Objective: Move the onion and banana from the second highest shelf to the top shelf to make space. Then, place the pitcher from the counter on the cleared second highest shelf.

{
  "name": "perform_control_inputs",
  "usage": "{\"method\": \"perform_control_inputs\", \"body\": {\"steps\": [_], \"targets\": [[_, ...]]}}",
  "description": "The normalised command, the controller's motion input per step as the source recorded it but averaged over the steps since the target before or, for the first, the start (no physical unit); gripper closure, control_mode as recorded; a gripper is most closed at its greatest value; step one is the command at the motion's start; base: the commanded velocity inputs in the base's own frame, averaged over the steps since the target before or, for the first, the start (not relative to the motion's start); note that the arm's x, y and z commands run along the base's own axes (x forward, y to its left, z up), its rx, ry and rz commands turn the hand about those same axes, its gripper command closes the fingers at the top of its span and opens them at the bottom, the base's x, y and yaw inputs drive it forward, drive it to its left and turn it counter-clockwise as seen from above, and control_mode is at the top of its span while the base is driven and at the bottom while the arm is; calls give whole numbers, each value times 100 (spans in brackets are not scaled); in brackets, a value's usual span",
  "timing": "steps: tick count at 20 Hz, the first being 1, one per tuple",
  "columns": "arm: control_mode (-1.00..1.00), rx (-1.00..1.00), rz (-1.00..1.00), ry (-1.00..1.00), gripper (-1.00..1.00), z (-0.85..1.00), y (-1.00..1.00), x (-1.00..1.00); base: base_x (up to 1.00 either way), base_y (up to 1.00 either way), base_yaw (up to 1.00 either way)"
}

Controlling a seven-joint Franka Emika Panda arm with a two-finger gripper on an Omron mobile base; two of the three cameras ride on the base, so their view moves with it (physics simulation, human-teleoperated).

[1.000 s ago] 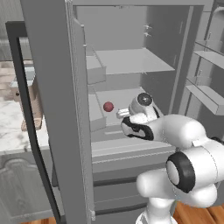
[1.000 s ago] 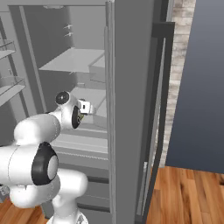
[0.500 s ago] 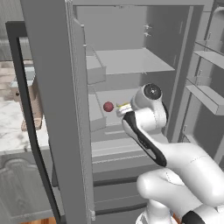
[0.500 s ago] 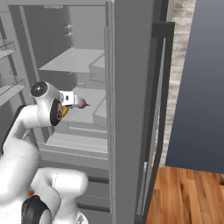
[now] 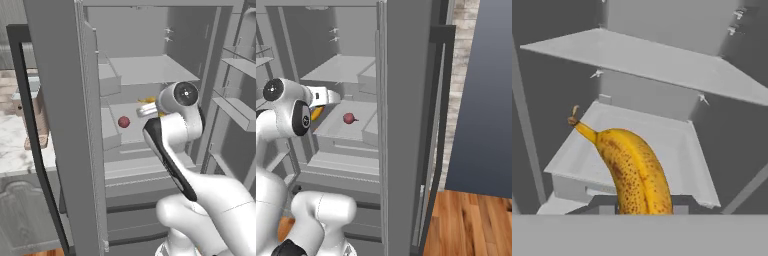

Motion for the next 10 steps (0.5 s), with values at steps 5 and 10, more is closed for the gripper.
{"method": "perform_control_inputs", "body": {"steps": [5, 10], "targets": [[-100, 0, -9, -22, 100, 91, -42, -12, 0, 0, 0], [-100, 0, -4, -2, 100, 79, -57, 2, 0, 0, 0]]}}
